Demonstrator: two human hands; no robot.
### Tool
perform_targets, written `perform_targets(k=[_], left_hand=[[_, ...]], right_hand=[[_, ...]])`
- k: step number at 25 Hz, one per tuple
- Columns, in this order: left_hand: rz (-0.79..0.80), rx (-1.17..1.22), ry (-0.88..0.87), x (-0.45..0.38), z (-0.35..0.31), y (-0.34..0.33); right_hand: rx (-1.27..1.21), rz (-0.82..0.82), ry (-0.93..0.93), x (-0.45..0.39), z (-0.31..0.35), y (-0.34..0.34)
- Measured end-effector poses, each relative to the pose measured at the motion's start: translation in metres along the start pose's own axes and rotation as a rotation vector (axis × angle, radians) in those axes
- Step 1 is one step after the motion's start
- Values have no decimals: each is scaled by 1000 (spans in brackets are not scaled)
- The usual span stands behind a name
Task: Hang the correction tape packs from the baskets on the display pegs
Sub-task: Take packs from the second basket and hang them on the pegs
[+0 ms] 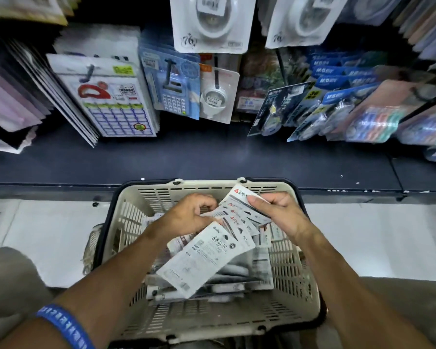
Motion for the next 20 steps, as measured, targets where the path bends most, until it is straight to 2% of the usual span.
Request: perform_targets(k=[5, 7, 9, 11, 14, 15, 17, 20], left_hand=[[-76, 181, -114, 28, -63, 17], [-139, 281, -118, 44, -85, 35], [-189, 437, -95, 58, -104, 53], [-199, 630, -108, 71, -132, 72], [-207, 855, -168, 89, -185, 99], [-238, 875, -169, 96, -204, 105], [-302, 859, -142, 105, -232, 115], [-355, 759, -108, 114, -253, 120]], right_hand=[[19, -23, 149, 10, 65, 12], [-91, -93, 161, 12, 89, 16], [-309, -113, 215, 11, 111, 21], [-349, -37, 300, 17, 137, 19], [-204, 230, 320, 24, 173, -6], [-151, 259, 328, 25, 187, -12], [-134, 194, 346, 27, 212, -16], [-301, 96, 337, 40, 234, -23]])
Point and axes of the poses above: each hand's wrist, its own x-axis away from the middle knuckle, its own y-axis out of the back of the hand, z = x × y, the point moved 4 cm from there along -x, towards the middle knuckle, and after that the axes turned 13 degrees about y, right-handed, at the moved point
